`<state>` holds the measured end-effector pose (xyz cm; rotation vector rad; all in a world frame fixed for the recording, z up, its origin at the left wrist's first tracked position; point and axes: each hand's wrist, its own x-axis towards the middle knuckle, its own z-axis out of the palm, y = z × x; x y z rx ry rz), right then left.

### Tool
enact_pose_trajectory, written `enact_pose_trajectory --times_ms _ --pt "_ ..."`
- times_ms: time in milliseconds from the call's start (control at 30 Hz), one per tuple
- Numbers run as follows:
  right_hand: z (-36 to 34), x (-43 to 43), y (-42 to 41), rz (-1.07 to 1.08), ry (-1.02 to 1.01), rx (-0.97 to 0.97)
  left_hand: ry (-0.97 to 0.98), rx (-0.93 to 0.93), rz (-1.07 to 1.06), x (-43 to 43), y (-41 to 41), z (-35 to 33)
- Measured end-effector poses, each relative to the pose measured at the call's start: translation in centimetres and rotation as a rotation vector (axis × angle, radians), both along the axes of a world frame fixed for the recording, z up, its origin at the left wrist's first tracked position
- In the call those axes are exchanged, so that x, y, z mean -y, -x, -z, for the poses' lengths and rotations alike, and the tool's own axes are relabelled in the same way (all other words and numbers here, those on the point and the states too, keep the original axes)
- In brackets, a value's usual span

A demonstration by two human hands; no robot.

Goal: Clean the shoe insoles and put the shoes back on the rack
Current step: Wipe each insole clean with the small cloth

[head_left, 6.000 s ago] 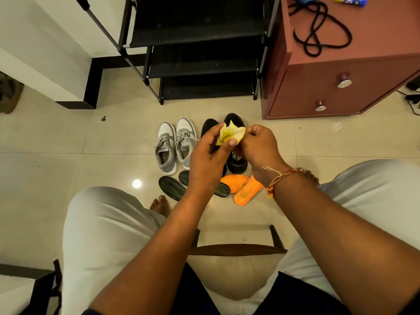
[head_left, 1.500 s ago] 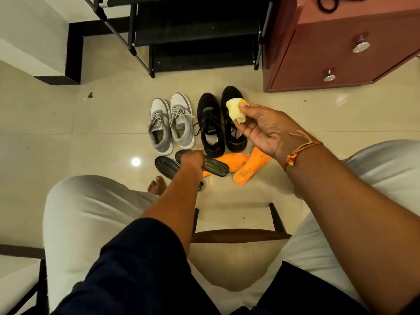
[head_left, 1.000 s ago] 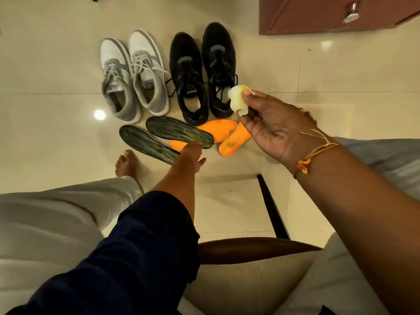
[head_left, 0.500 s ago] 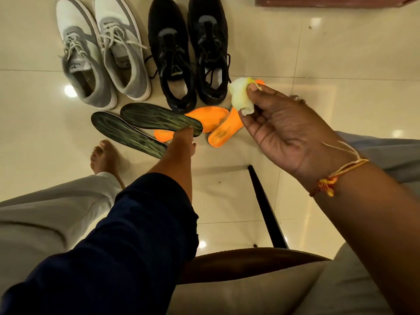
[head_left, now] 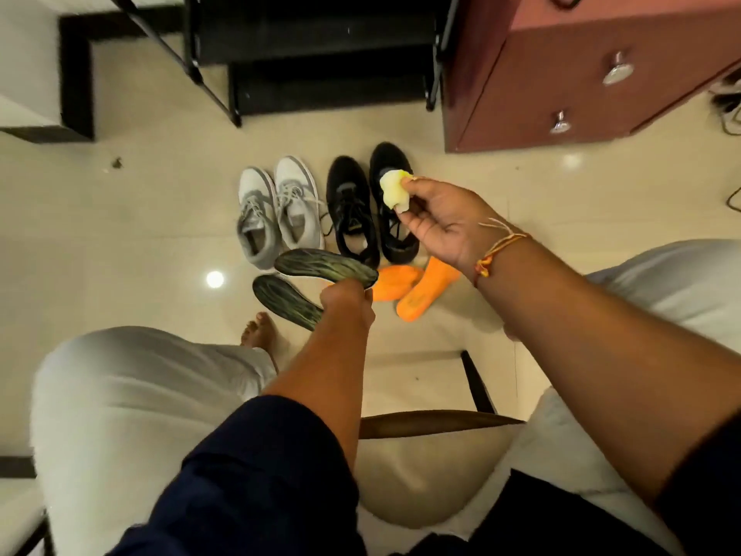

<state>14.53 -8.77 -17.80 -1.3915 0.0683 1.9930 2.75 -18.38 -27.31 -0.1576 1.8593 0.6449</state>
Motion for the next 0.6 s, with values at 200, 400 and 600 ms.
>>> enact_pose_trajectory --times_ms 200,400,600 --pt "-8.1 2.6 -0.1 -0.017 -0.328 -0.064 -0.438 0.136 -0.181 0.5 0.6 -12.3" --pt "-15.0 8.8 -0.4 -0.076 -0.601 -0.036 -0.843 0.226 -0.033 5.9 -1.3 -21.4" --pt "-17.1 14.0 -1.7 -0.114 -0.749 0.113 -0.981 0.395 0.04 9.5 -1.4 -24.7"
